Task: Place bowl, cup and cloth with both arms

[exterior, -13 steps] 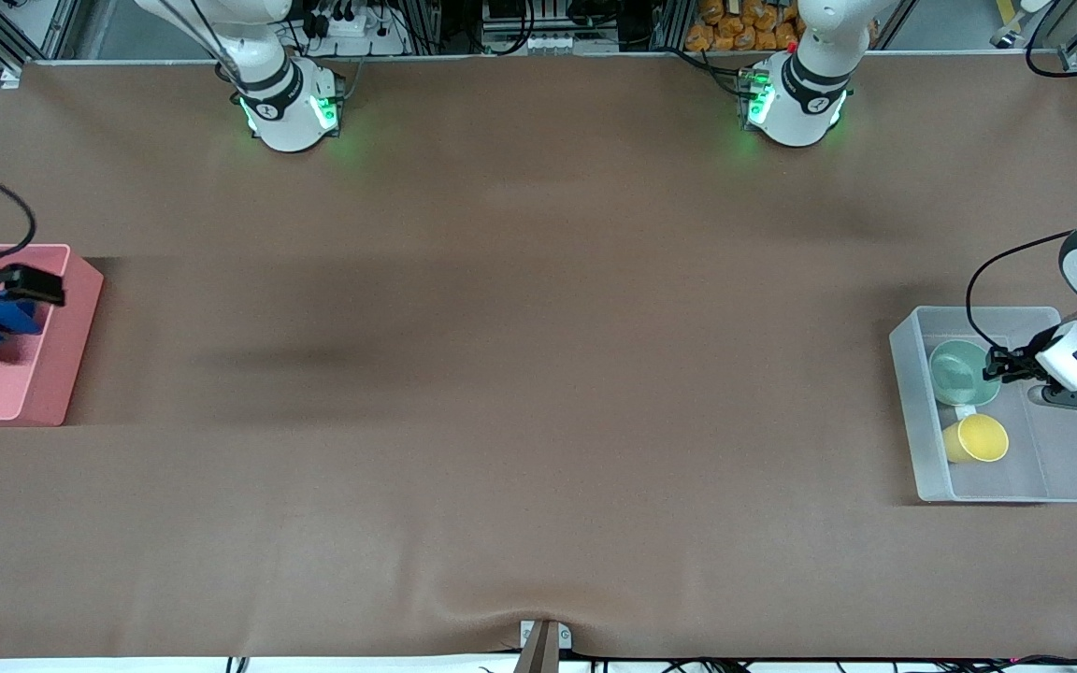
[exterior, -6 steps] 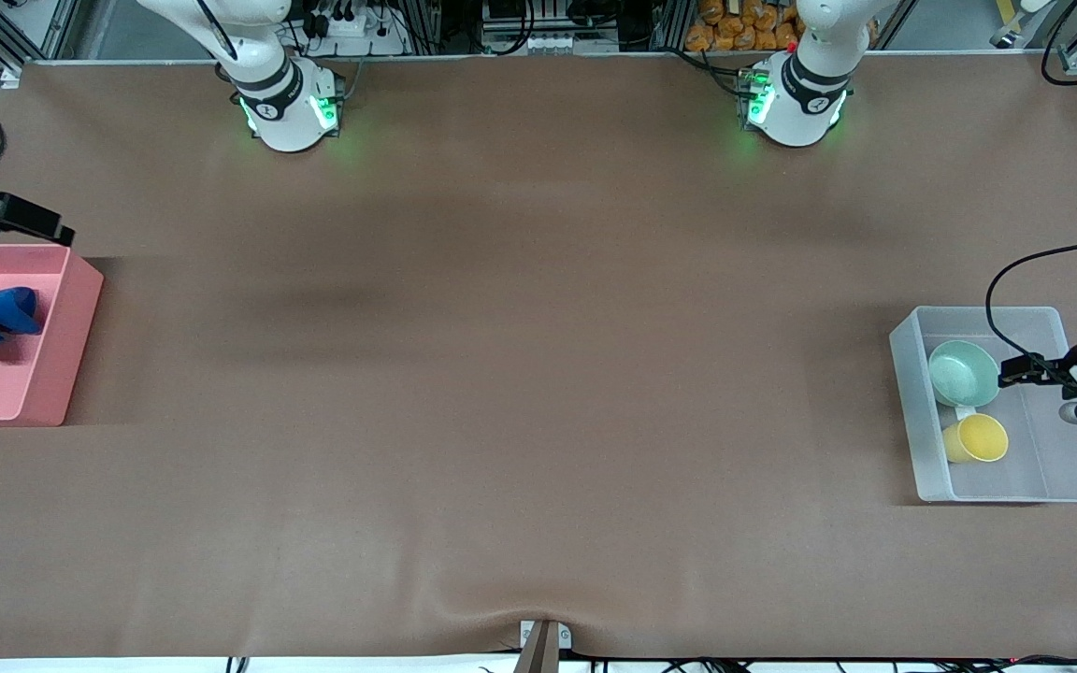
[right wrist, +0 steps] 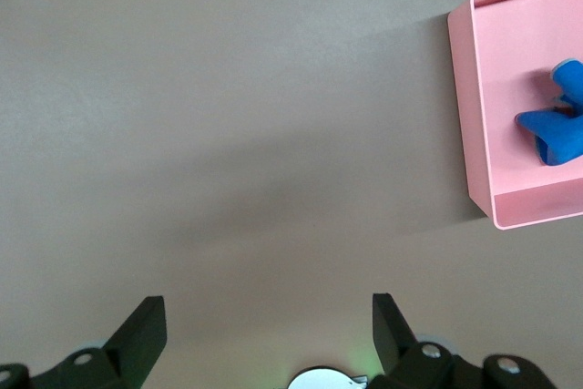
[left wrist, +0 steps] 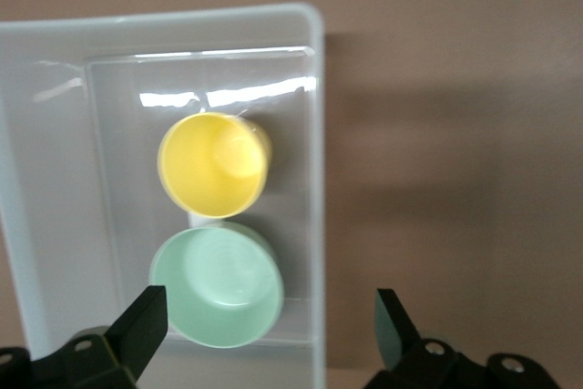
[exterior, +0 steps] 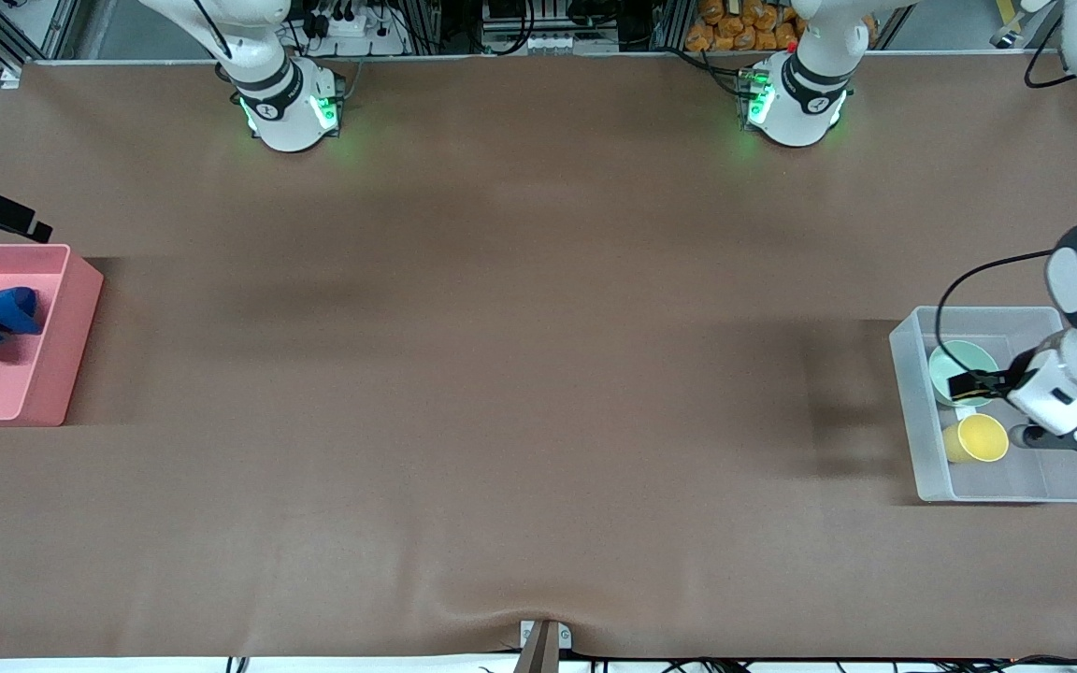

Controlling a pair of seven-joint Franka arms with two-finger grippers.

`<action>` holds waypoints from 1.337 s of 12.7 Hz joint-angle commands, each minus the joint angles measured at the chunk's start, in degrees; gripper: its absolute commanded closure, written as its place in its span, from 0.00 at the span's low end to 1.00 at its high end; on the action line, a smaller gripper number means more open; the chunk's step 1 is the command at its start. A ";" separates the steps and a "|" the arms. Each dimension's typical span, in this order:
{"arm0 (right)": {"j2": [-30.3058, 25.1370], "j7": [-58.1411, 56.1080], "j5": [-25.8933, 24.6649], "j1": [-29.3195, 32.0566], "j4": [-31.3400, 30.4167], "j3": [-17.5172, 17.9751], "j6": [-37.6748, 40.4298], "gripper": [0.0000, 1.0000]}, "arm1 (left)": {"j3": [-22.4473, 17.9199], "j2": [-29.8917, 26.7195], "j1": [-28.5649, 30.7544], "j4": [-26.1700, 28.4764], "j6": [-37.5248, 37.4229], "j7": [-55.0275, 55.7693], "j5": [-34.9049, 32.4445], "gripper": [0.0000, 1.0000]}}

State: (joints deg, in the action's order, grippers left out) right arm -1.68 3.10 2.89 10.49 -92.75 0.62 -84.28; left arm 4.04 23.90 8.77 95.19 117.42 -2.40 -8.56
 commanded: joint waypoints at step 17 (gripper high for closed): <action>0.54 0.42 -2.19 -0.64 3.89 -0.10 0.61 0.00 | -9.13 -26.37 -12.99 0.44 -22.41 3.72 11.02 0.00</action>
State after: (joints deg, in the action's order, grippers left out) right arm -1.86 3.27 1.79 10.14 -90.61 0.50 -84.43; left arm -5.34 -1.69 -4.65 95.73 95.61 1.98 2.29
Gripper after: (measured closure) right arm 0.000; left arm 0.000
